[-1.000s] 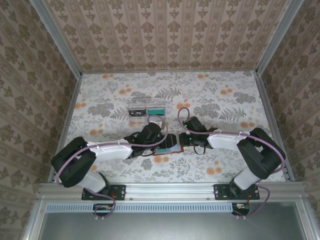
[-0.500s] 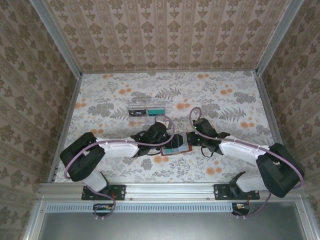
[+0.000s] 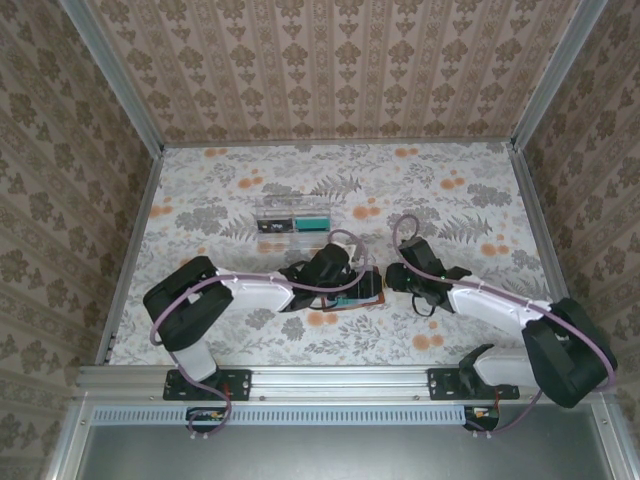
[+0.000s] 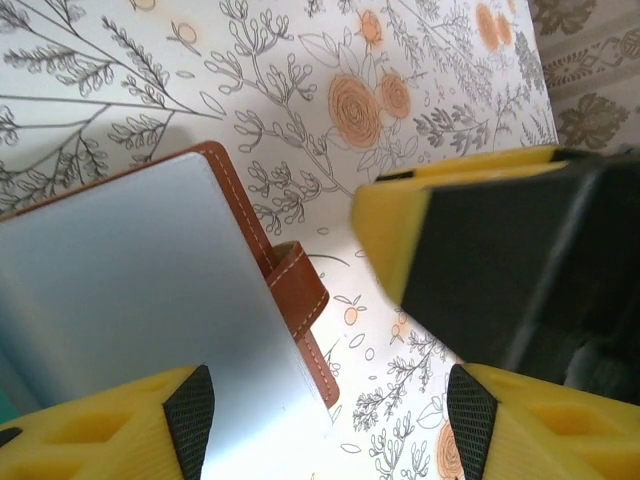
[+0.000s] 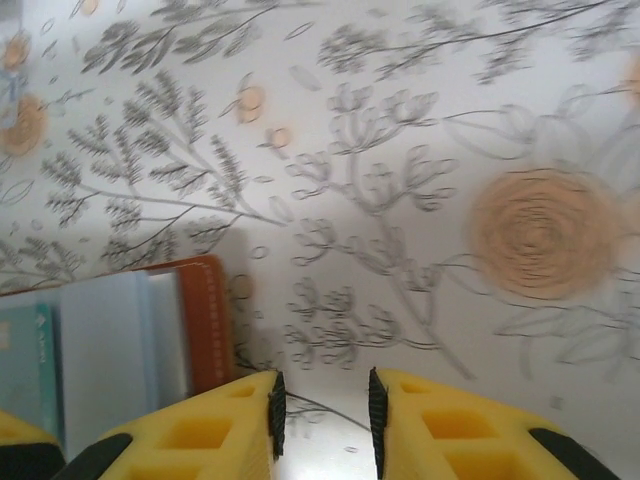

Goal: Take the credit cards out of the card holder

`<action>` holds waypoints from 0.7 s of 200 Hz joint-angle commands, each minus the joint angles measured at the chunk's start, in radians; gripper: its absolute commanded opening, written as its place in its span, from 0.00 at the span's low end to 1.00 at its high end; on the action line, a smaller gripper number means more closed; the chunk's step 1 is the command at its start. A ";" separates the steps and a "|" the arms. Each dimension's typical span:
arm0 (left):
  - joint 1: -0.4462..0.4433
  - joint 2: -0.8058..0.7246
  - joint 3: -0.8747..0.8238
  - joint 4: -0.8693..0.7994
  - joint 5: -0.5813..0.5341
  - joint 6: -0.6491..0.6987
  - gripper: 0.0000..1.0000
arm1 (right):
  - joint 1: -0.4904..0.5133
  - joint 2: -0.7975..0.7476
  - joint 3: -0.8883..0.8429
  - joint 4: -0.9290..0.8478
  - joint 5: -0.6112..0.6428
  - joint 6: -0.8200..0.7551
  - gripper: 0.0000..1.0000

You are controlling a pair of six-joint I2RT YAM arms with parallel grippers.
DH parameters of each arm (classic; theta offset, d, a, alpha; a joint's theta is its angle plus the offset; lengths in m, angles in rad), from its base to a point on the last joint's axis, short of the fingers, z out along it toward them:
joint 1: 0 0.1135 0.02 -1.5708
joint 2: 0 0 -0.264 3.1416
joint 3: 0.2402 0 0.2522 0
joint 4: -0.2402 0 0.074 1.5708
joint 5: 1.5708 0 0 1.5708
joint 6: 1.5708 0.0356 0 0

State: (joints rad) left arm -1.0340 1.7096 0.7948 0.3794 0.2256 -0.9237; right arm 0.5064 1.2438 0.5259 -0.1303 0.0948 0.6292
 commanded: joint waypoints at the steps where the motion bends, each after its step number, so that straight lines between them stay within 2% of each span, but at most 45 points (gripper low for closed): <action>1: -0.003 -0.016 0.012 0.021 0.006 0.001 0.66 | -0.018 -0.067 -0.013 -0.046 0.038 0.003 0.32; 65: 0.026 -0.191 -0.096 -0.096 -0.114 0.034 0.66 | -0.007 -0.106 0.020 -0.025 -0.084 -0.020 0.28; 76: 0.038 -0.226 -0.122 -0.127 -0.139 0.036 0.63 | 0.008 -0.101 0.037 -0.022 -0.103 -0.020 0.27; 99: 0.069 -0.289 -0.178 -0.169 -0.176 0.030 0.49 | 0.058 -0.077 0.079 -0.015 -0.117 -0.020 0.26; 120: 0.095 -0.308 -0.209 -0.183 -0.187 0.021 0.16 | 0.106 -0.031 0.115 0.006 -0.131 0.000 0.25; 132: 0.102 -0.297 -0.211 -0.182 -0.180 0.022 0.05 | 0.129 0.010 0.132 0.027 -0.157 0.010 0.24; 140: 0.102 -0.283 -0.208 -0.181 -0.175 0.023 0.02 | 0.144 0.041 0.146 0.035 -0.172 0.017 0.23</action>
State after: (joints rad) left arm -0.9401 1.4174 0.5957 0.2283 0.0700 -0.9070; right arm 0.6140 1.2156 0.6273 -0.1272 -0.0158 0.6281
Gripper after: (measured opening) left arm 0.069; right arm 0.238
